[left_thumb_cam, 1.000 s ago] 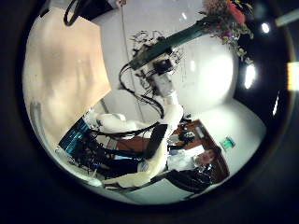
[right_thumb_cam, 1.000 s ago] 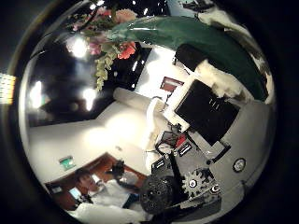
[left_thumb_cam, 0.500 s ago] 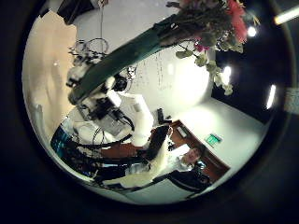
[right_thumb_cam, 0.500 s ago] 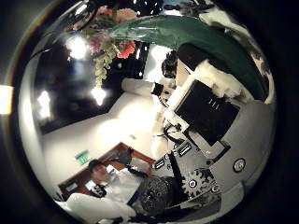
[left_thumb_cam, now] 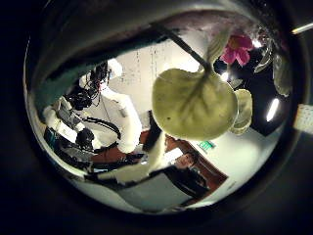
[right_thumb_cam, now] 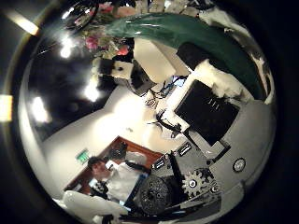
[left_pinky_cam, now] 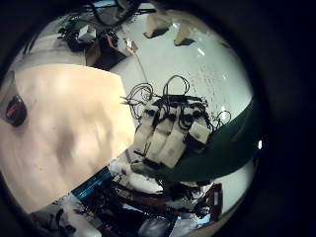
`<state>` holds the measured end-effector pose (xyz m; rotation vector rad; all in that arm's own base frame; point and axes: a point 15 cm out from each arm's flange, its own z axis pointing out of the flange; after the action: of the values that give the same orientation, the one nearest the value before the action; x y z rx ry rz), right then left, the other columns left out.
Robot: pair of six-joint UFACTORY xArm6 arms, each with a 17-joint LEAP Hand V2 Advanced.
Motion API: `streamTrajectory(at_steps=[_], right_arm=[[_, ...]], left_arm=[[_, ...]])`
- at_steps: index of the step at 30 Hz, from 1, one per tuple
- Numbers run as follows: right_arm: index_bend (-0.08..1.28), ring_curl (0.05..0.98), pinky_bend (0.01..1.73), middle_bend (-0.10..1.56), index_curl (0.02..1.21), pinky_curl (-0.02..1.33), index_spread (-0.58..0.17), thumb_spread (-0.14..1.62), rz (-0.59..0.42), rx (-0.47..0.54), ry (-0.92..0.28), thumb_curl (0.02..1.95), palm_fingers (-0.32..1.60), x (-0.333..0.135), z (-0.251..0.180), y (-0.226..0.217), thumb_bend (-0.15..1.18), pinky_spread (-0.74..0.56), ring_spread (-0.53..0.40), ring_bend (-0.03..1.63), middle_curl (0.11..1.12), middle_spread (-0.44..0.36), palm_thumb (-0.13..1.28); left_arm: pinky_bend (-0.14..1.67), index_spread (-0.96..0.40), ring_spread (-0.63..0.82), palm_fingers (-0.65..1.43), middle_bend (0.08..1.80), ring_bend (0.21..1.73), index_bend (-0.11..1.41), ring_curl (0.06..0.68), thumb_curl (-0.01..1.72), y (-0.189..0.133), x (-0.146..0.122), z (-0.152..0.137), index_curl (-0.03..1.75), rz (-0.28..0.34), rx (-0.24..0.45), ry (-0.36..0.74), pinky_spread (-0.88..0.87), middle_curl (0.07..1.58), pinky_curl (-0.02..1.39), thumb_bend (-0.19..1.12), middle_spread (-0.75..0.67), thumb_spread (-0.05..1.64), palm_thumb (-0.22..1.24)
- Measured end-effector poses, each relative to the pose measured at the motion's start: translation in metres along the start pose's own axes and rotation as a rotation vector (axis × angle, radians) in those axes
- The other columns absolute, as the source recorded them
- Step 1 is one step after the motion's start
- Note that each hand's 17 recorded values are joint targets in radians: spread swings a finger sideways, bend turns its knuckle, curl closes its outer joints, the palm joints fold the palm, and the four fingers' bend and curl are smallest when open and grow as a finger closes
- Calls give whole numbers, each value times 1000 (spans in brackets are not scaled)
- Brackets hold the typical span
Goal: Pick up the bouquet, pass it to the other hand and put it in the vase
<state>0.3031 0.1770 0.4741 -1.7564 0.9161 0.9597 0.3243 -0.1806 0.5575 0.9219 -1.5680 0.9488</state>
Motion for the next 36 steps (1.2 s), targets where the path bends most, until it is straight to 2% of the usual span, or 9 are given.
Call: streamTrajectory(at_steps=[2, 3, 5, 9, 13, 19, 27, 32, 36], right_arm=[[1223, 659, 1209, 1417, 805, 962, -206, 852, 2, 1, 21, 1257, 1152, 5, 3, -2, -4, -175, -174, 1481, 674, -99, 1172], [1224, 659, 1204, 1418, 805, 967, -206, 852, 7, 1, 41, 1259, 1150, 10, 3, -2, -4, -176, -174, 1482, 674, -99, 1172], [1225, 659, 1197, 1418, 804, 977, -206, 852, 15, 9, 67, 1263, 1150, 17, 1, -4, -4, -178, -174, 1482, 673, -99, 1171], [1226, 660, 1191, 1424, 803, 997, -203, 857, 16, 62, 125, 1264, 1149, 30, -6, -16, -4, -183, -176, 1478, 674, -100, 1169], [1223, 662, 1187, 1428, 806, 1011, -206, 877, 20, 97, 141, 1211, 1122, 35, -10, -23, -36, -185, -181, 1462, 677, -100, 1089], [1032, 641, 1146, 1306, 781, 952, -241, 957, 102, 118, 111, 1020, 950, 60, -4, -9, -40, -251, -191, 1400, 646, -110, 922], [588, 591, 1106, 1147, 679, 833, -307, 1029, 123, 163, 124, 834, 664, 66, -19, -7, -21, -411, -218, 1367, 612, -138, 872], [506, 569, 1061, 1090, 658, 780, -335, 1048, 140, 185, 130, 756, 660, 72, -27, -5, -20, -469, -229, 1334, 609, -137, 875], [473, 560, 1023, 986, 671, 768, -337, 1054, 158, 189, 123, 712, 459, 77, -26, -1, -21, -461, -213, 1272, 596, -129, 877]], left_arm=[[198, 39, 265, 641, 614, 606, 230, 217, 332, -1, 2, 0, 331, 3, 3, 6, 293, 484, 293, -16, 77, 965, 325], [287, -21, 103, 895, 698, 692, 225, 232, 338, -2, 3, 1, 341, 6, 4, 11, 157, 518, 315, -8, -3, 975, 363], [440, -101, -98, 1132, 747, 857, 237, 289, 355, -3, 6, 0, 365, 11, 11, 21, 11, 564, 371, 19, -104, 997, 461], [790, -292, -325, 1326, 905, 1168, 504, 438, 445, -6, 9, -10, 506, 24, 79, 66, -217, 704, 551, 144, -266, 1039, 771], [984, -403, -381, 1269, 1025, 1289, 708, 494, 497, -17, 7, -21, 621, 60, 228, 63, -331, 773, 658, 146, -344, 1031, 840], [1160, -512, -410, 1162, 1149, 1405, 896, 541, 571, -17, 14, -28, 764, 154, 324, 8, -439, 841, 777, 139, -419, 1042, 905], [1211, -572, -408, 1104, 1215, 1467, 943, 558, 639, -18, 27, -69, 875, 242, 464, -56, -508, 876, 849, 115, -452, 1071, 939], [1208, -591, -405, 1094, 1229, 1479, 934, 556, 669, -19, 43, -96, 923, 293, 541, -74, -534, 881, 877, 93, -457, 1082, 948], [1199, -603, -404, 1092, 1231, 1487, 919, 555, 689, -21, 50, -113, 955, 329, 593, -109, -549, 883, 895, 77, -460, 1088, 953]])
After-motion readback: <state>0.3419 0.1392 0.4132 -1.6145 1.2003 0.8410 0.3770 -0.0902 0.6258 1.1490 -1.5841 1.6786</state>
